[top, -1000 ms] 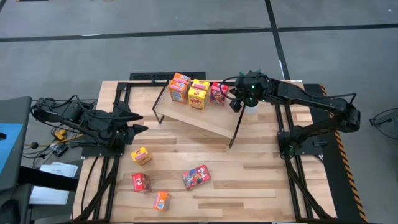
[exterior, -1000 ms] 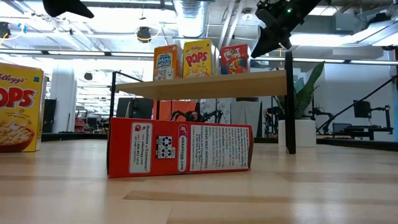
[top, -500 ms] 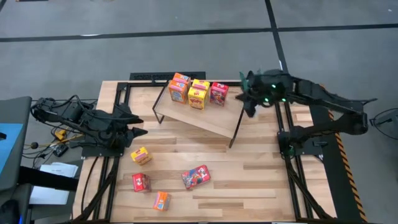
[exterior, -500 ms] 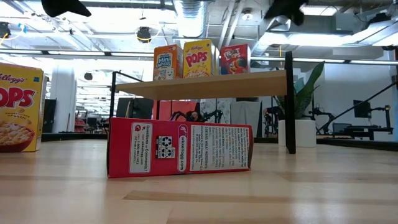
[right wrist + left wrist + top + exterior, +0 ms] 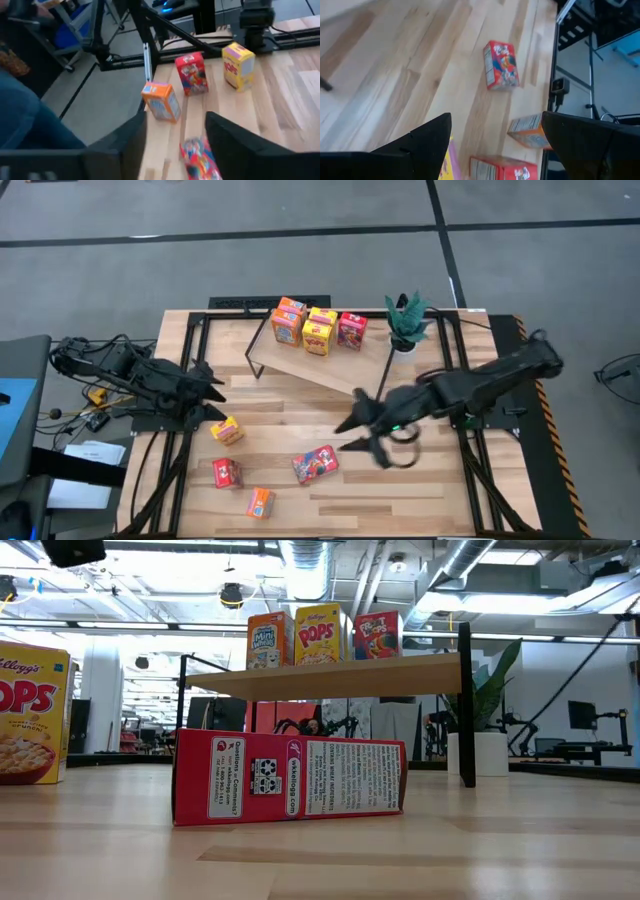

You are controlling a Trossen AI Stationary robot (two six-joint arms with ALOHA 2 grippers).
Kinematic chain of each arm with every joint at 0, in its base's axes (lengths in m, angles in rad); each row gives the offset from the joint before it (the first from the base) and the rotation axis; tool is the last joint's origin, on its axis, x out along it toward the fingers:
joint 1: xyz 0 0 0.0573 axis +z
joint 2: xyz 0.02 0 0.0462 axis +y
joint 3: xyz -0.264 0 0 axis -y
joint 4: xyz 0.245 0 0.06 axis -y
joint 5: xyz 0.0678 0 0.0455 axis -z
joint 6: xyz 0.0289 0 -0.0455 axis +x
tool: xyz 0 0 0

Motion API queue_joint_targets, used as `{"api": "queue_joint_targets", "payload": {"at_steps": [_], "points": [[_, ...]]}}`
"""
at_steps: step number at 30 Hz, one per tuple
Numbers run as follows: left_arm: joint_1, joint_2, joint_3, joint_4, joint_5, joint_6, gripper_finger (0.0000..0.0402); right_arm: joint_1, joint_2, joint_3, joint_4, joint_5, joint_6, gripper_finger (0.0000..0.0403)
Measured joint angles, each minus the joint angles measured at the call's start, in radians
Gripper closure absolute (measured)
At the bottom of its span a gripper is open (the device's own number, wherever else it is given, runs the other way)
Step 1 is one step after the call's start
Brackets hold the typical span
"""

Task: Stack cereal on shelf
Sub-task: Put the left red cereal box aligned with the other red cereal box on the shelf

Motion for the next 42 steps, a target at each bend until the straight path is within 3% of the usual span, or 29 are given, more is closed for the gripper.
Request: {"api": "queue_joint_targets", "payload": {"at_steps": [4,10,15,18,24,32,36,42], "points": [[0.000,0.000,0.000,-0.040,0.001,-0.020,0.0101,-0.005,0.177,0.129,0.035,0.011,0.016,0.0122],[-0.027,0.000,0.000,-0.070,0.063,-0.031,0.0101,0.019,0.431,0.415,-0.074,0.006,-0.069,0.0108],[-0.149,0.038,0.000,-0.087,0.133,-0.113,0.0101,0.026,0.533,0.634,-0.329,0.008,-0.062,0.0107],[-0.266,0.088,0.000,-0.095,0.126,-0.171,0.0101,0.050,0.556,0.711,-0.388,0.008,-0.042,0.0107],[-0.529,0.248,0.000,-0.169,0.041,-0.338,0.0101,0.093,0.530,0.729,-0.492,0.051,0.035,0.0107],[-0.848,0.484,0.000,-0.213,-0.217,-0.689,0.0101,0.127,0.524,0.729,-0.543,0.066,0.132,0.0107],[-0.930,0.606,0.000,-0.217,-0.313,-0.813,0.0101,0.129,0.522,0.730,-0.541,0.066,0.132,0.0107],[-0.961,0.807,0.000,-0.163,-0.308,-0.887,0.0101,0.109,0.523,0.730,-0.542,0.076,0.131,0.0107]]}}
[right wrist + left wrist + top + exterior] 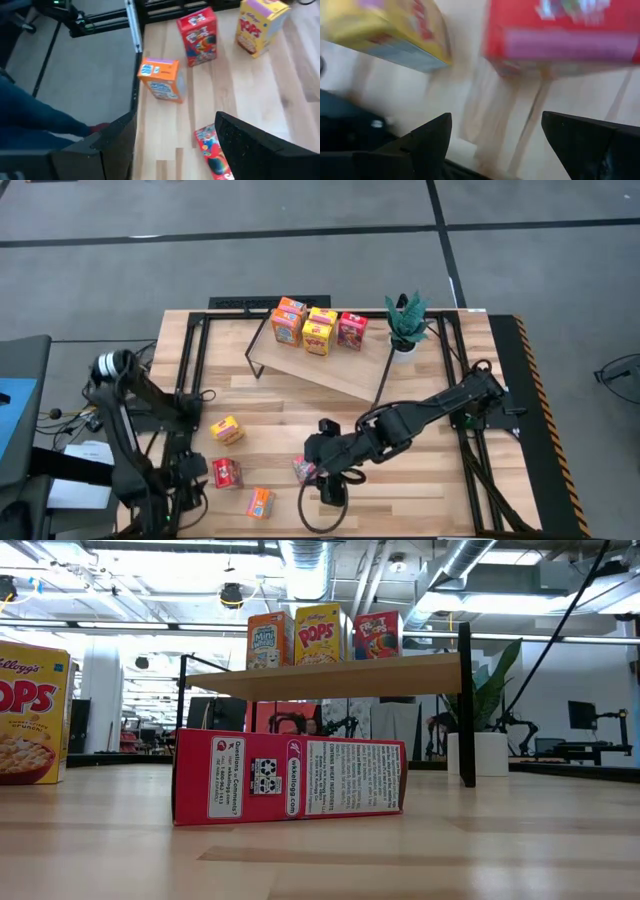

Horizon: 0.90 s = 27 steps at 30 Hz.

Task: Stack cereal on shelf
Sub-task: Put the left red cereal box aligned with the other red cereal box on the shelf

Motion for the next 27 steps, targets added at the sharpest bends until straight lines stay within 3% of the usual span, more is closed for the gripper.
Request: {"api": "queue_joint_targets", "payload": {"at_steps": [5,9,16,27], "points": [[0.006,0.139,0.000,0.098,-0.010,0.005,0.0101,-0.008,0.000,0.000,0.000,0.000,-0.009,0.0107],[0.018,0.195,0.000,0.118,-0.084,-0.002,0.0101,-0.019,0.000,0.000,0.000,0.004,-0.019,0.0107],[0.062,0.219,-0.023,0.136,-0.218,-0.012,0.0101,-0.023,0.000,0.000,0.000,0.005,-0.018,0.0107],[0.145,0.220,-0.098,0.304,-0.271,0.112,0.0101,-0.057,0.000,0.000,0.012,0.009,-0.018,0.0107]]}}
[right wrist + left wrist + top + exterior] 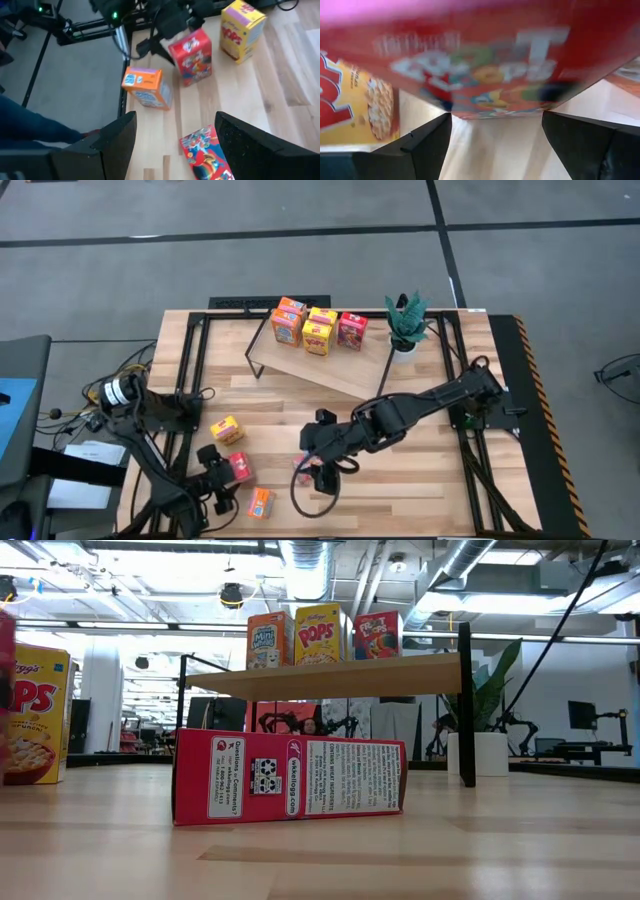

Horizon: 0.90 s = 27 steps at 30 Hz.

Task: Stack cereal on shelf
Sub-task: Put the left red cereal box aligned with the other red cereal box on the shelf

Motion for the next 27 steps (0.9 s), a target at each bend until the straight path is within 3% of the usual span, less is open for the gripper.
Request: {"api": "queue_joint_targets", "payload": {"at_steps": [14,27], "points": [[0.060,0.000,-0.059,0.132,-0.102,0.337,0.0101,-0.050,0.000,0.000,0.063,0.049,0.012,0.0107],[0.161,-0.001,-0.133,0.314,-0.127,0.680,0.0101,-0.078,0.000,0.000,0.098,0.047,-0.127,0.0107]]}}
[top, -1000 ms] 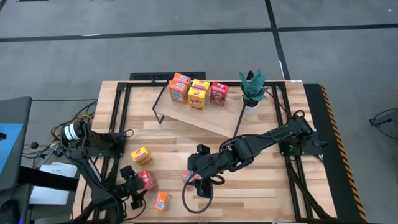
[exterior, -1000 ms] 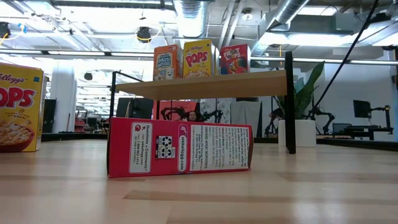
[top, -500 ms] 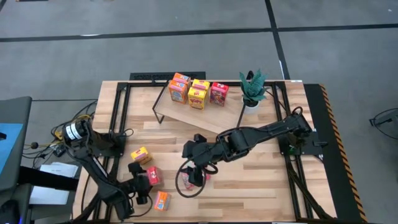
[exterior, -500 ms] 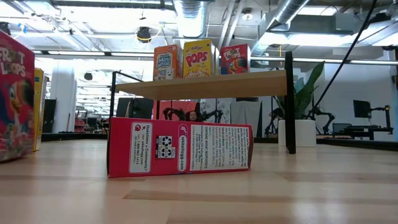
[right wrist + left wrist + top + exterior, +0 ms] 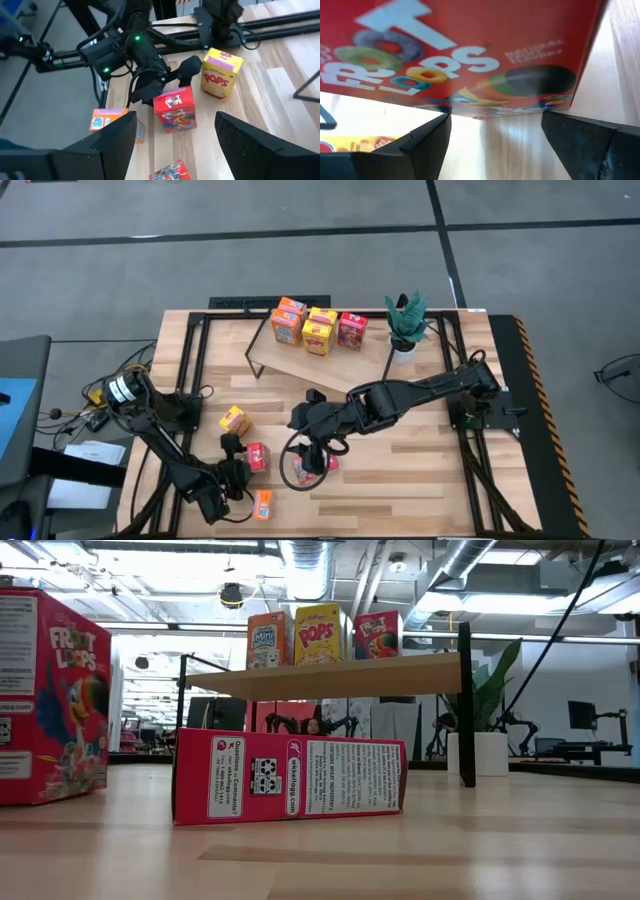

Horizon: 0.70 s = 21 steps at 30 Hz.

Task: Stack cereal on shelf
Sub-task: Put the left red cereal box aligned with the other red cereal box on the shelf

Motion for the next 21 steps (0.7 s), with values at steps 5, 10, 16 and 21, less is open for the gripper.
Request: {"api": "queue_joint_targets", "payload": {"at_steps": [5,10,16,21], "points": [[0.036,0.000,0.000,0.021,-0.005,0.067,0.0101,-0.018,0.000,0.000,0.000,-0.025,-0.032,0.0107],[0.081,0.000,-0.001,0.067,-0.008,0.133,0.0101,-0.032,0.000,-0.001,-0.001,-0.063,-0.107,0.0107],[0.128,0.000,-0.001,0.082,-0.017,0.207,0.0101,-0.030,0.002,-0.050,0.006,-0.147,-0.218,0.0107],[0.178,0.000,-0.001,0.163,-0.005,0.334,0.0101,-0.034,0.021,-0.061,-0.002,-0.170,-0.309,0.0107]]}}
